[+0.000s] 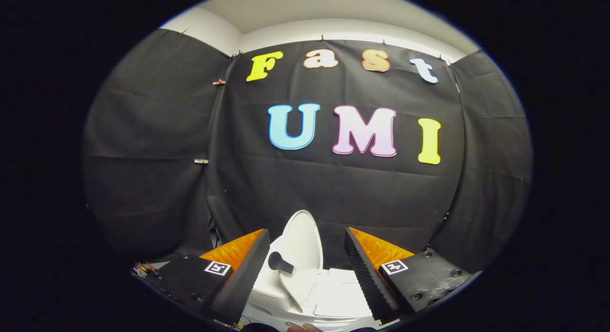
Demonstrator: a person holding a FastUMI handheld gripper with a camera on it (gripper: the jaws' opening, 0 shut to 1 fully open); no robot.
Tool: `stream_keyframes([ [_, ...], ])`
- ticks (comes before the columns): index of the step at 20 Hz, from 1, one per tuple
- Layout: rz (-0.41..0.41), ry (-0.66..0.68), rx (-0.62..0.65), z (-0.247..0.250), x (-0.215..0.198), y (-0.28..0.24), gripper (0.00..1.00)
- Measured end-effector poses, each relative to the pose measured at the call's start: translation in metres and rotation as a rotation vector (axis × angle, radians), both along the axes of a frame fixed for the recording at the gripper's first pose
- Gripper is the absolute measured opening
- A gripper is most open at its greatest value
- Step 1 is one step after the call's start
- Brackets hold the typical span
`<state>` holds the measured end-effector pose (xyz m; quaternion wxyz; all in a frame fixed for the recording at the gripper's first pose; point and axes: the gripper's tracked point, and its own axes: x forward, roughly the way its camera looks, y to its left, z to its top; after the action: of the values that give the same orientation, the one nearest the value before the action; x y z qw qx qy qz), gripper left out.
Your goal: Open the toilet lid.
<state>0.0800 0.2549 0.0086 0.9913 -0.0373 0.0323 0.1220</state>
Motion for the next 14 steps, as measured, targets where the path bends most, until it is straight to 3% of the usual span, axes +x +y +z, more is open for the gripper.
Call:
stream_keyframes([
  [5,-0.084,-0.071,0.065,0.047,-0.028,-0.073,0.98],
  [14,-0.17,-0.111,0.041,0.069,-0.074,-0.152,0.98],
])
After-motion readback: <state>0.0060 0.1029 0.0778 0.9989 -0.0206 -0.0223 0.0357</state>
